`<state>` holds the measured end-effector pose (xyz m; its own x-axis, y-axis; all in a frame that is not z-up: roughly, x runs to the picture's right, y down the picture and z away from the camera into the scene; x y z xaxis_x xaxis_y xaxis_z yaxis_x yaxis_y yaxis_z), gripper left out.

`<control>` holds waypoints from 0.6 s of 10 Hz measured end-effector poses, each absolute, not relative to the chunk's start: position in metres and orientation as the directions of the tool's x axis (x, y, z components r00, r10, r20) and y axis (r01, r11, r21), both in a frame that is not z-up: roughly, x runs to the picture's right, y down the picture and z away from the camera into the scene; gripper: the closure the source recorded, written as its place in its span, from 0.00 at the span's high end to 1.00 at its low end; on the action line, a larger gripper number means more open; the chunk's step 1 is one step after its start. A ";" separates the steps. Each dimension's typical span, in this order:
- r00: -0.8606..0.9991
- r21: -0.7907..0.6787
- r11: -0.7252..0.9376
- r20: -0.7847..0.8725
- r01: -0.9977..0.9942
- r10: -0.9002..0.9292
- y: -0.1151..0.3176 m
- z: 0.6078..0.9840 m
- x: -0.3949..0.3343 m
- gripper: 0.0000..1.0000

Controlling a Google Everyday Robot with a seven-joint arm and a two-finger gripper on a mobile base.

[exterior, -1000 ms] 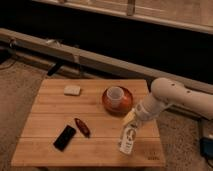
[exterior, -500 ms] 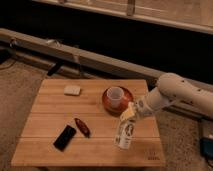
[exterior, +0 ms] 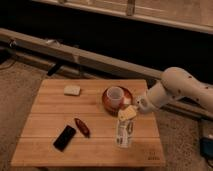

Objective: Stand the bottle upright

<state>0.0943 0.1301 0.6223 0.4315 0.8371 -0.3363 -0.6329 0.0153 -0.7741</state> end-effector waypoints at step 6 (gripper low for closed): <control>0.474 -0.788 0.155 -0.188 -0.595 0.860 0.129 0.587 0.078 0.00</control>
<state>0.0776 0.1289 0.5866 0.4736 0.8604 -0.1883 -0.5953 0.1552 -0.7884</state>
